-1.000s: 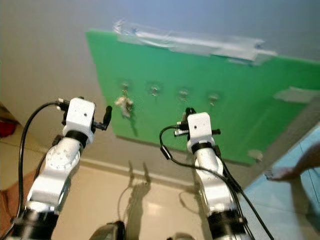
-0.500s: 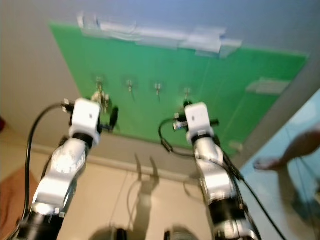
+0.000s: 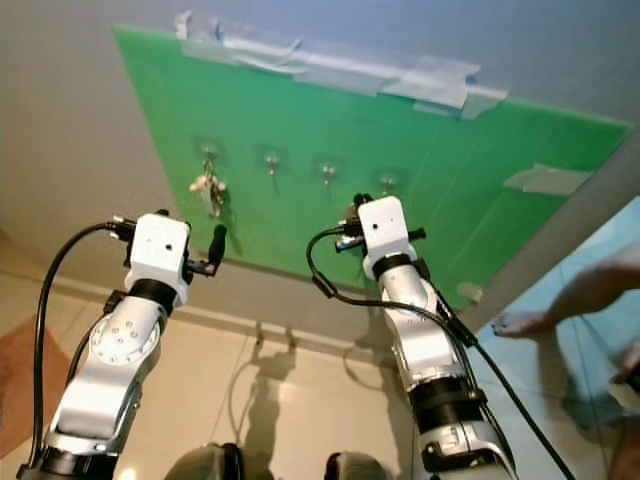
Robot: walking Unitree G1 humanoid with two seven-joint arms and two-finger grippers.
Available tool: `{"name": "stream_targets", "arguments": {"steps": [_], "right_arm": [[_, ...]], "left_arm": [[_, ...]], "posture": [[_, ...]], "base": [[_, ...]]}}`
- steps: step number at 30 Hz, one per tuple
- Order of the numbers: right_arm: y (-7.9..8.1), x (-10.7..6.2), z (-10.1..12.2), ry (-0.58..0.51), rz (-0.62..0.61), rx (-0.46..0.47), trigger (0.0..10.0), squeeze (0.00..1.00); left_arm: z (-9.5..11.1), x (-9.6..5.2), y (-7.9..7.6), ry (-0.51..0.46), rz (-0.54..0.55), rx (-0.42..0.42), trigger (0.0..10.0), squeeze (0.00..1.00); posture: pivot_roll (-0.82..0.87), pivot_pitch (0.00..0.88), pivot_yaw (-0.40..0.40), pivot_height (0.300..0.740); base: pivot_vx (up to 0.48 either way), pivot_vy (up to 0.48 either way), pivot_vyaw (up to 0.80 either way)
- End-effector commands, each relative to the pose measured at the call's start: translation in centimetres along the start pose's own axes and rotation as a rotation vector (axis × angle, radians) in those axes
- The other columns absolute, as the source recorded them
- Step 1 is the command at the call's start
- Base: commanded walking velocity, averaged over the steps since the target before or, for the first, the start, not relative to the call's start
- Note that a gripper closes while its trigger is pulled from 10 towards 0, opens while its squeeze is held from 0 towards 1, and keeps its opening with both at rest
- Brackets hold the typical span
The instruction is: Setting the table
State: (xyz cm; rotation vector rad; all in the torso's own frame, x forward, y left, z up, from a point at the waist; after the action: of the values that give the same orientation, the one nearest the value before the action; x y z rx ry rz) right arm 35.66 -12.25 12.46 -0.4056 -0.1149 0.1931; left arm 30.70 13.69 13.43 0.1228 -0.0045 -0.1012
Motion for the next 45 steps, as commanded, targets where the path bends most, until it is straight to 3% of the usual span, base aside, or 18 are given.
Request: {"name": "stream_targets", "arguments": {"steps": [1, 19, 28, 39, 45], "right_arm": [[-0.1, -0.2, -0.3, 0.006, 0.003, 0.004, 10.0, 0.00], [0.2, 0.2, 0.6, -0.011, 0.002, 0.050, 10.0, 0.00], [0.3, 1.5, 1.4, -0.029, 0.019, 0.050, 10.0, 0.00], [0.6, 1.3, 1.6, -0.038, 0.007, 0.059, 10.0, 0.00], [0.7, 0.9, 1.1, -0.031, -0.008, 0.090, 10.0, 0.00]], "left_arm": [[0.6, -0.1, -0.2, -0.018, 0.003, 0.007, 10.0, 0.00], [0.9, 0.0, -0.5, -0.017, -0.011, 0.008, 10.0, 0.00], [1.0, 0.6, -0.7, -0.026, -0.012, 0.009, 10.0, 0.00], [1.8, 1.1, -1.2, -0.073, -0.054, 0.062, 10.0, 0.00], [2.1, 1.3, -1.4, -0.091, -0.064, 0.043, 10.0, 0.00]], "posture": [[-0.01, 0.159, -0.039, 0.740], [-0.03, 0.166, -0.027, 0.740], [-0.02, 0.139, -0.034, 0.740], [-0.02, 0.101, -0.024, 0.740], [-0.03, 0.099, -0.018, 0.740]], "base": [[0.000, 0.000, 0.00], [0.000, 0.000, 0.00], [0.000, 0.000, 0.00], [0.333, -0.340, 0.15], [0.199, -0.248, 0.53]]}}
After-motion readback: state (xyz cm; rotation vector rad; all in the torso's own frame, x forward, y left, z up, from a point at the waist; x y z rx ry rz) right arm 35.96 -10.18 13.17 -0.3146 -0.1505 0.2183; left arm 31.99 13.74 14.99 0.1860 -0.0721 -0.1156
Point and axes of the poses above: a point about 5 cm out from each wrist's last joint towards the gripper, its own x axis pointing out of the wrist towards the gripper, its own z axis along the axis of the wrist's last joint, y = z × x, the point moved 3 cm from there along x, pointing out of the wrist towards the gripper, and after that the axes turned 9 degrees about -x, right-handed, at the moved point
